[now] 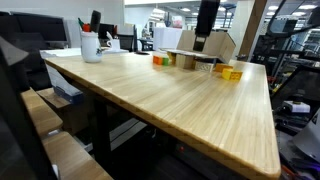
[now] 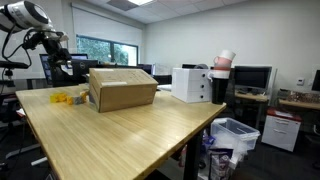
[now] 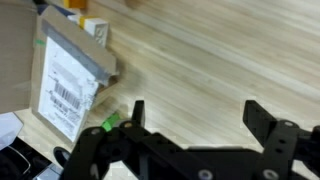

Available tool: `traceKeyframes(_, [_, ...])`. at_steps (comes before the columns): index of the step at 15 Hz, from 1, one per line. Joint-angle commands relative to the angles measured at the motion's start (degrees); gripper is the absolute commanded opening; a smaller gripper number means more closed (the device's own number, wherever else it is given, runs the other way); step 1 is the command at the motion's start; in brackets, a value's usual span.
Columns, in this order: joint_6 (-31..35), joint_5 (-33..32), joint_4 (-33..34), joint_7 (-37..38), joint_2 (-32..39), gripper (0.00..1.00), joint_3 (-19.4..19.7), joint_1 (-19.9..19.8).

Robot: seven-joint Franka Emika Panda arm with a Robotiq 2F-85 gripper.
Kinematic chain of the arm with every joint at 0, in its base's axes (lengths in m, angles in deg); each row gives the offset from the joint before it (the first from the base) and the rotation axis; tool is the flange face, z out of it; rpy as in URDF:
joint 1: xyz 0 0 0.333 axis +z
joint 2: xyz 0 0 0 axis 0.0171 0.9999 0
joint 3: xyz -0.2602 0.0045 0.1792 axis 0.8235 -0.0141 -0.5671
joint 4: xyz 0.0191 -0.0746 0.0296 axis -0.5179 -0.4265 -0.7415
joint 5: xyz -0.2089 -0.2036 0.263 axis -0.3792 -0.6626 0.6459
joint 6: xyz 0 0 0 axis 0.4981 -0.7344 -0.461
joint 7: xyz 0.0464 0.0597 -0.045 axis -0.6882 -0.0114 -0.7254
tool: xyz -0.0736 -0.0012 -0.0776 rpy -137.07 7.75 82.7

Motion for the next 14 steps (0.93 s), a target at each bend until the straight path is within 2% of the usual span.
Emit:
traceKeyframes(1, [-2.3, 2.0, -1.1, -6.3, -4.5, 1.0, 4.8, 1.5])
traceKeyframes(3, [-2.6, 2.7, -1.7, -8.3, -6.1, 1.0, 6.2, 2.1])
traceKeyframes(8, [-1.8, 4.5, -5.2, -11.5, -9.1, 1.0, 5.6, 5.8])
traceKeyframes(9, [1.7, 3.0, -7.0, -19.3, -10.7, 1.0, 13.8, 5.9])
traceKeyframes(11, [4.7, 3.5, -7.1, -23.7, -10.1, 1.0, 17.9, 8.1])
traceKeyframes(14, [8.6, 5.0, -7.0, -34.6, -10.8, 1.0, 27.6, 8.9])
